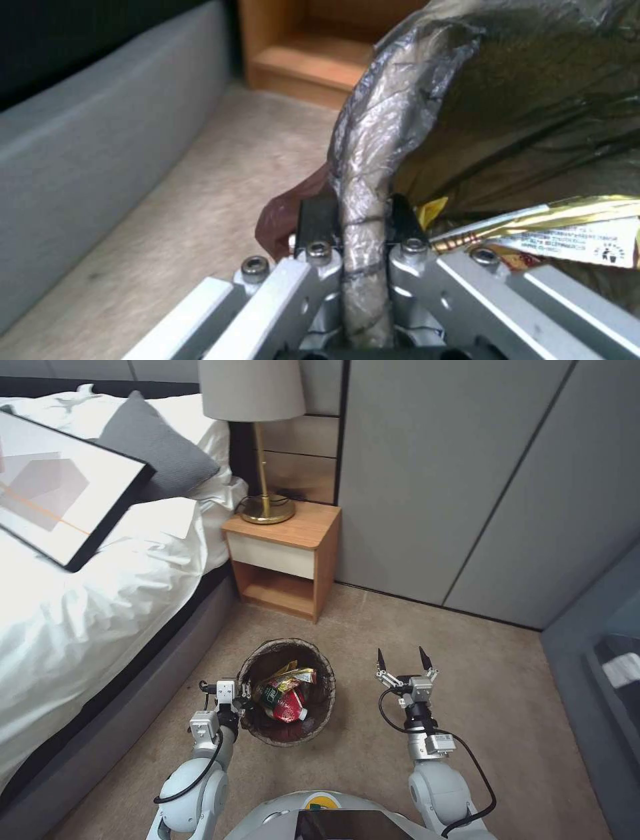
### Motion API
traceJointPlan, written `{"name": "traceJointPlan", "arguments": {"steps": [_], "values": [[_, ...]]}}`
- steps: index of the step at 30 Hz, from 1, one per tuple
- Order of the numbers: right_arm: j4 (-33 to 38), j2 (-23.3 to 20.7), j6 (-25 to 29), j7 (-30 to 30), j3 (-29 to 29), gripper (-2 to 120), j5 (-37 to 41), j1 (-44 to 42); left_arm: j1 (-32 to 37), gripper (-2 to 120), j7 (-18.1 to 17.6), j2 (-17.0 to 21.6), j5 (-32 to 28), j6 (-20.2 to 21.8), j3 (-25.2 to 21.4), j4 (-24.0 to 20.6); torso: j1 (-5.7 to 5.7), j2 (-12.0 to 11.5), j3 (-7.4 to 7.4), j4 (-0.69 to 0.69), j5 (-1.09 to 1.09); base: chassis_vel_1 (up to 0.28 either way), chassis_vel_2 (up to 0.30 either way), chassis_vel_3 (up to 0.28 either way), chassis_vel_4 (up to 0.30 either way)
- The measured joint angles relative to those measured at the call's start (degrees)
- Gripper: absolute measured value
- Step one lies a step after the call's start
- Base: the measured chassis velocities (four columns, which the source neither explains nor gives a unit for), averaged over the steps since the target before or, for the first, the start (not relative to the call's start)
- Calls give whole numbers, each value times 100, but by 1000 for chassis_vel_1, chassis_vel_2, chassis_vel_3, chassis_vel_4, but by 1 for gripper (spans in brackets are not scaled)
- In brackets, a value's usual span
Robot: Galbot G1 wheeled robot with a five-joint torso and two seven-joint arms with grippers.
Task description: Pick up the trash bin, then pick up the garbage from the floor and place it into the trash bin.
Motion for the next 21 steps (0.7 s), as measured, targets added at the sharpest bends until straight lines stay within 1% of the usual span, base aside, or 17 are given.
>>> {"name": "traceJointPlan", "arguments": {"steps": [21], "values": [[45,-16,-2,-92,17,100,36,120,17,2,11,4,1,-2,16,11,0,0,0,0,0,128,124,123,120]]}}
